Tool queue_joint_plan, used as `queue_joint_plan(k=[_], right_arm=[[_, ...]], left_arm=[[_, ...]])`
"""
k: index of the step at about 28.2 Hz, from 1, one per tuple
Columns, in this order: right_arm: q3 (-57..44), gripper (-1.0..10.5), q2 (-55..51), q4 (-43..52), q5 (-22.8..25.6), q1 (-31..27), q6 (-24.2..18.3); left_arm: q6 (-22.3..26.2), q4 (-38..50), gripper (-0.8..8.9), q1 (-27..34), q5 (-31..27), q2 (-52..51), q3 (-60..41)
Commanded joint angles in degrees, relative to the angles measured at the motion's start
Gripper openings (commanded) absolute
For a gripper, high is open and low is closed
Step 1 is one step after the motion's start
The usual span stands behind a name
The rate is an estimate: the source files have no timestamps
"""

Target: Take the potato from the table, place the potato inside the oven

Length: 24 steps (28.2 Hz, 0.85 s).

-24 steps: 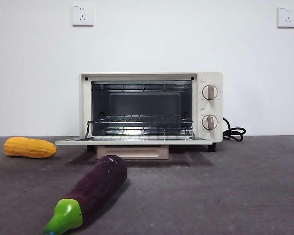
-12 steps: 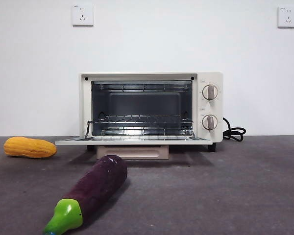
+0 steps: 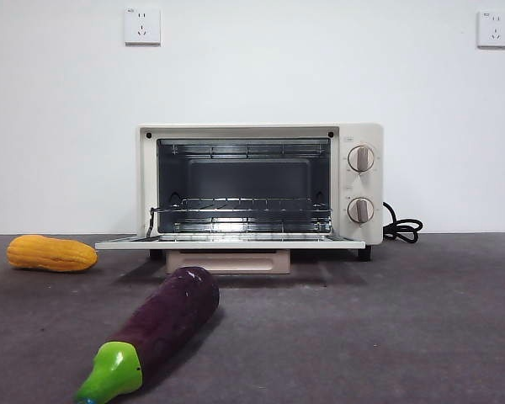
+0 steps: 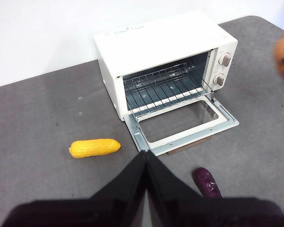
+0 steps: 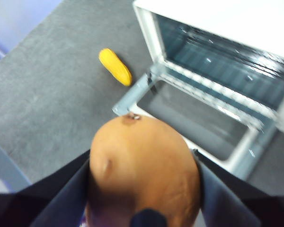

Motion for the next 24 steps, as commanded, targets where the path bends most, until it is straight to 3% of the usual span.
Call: queue_joint_plan(k=[1,11,16,24], right_arm=[[-0.3,0.6,4.3,4.7,0.4,1.2,-0.6],[-0.3,0.6,20.9,20.8,1.4,2.4,-0.7],[-0.3,0.6,28.1,28.5,1.6,2.4,-0.1],[-0.3,0.6,35.8,40.4,11.0,2.4,4.5]], left_arm=[[-1.6,0.1,-0.06,-0.1,0.2,-2.0,-2.5],[-2.7,0.1,-0.06,-0.1,-0.9,-7.6,-13.9],[-1.6,0.1,-0.06,-0.1,-5.7,-7.5,-15.5],[-0.7,0.1,-0.06,-0.1,-9.7,-7.4,-15.5]])
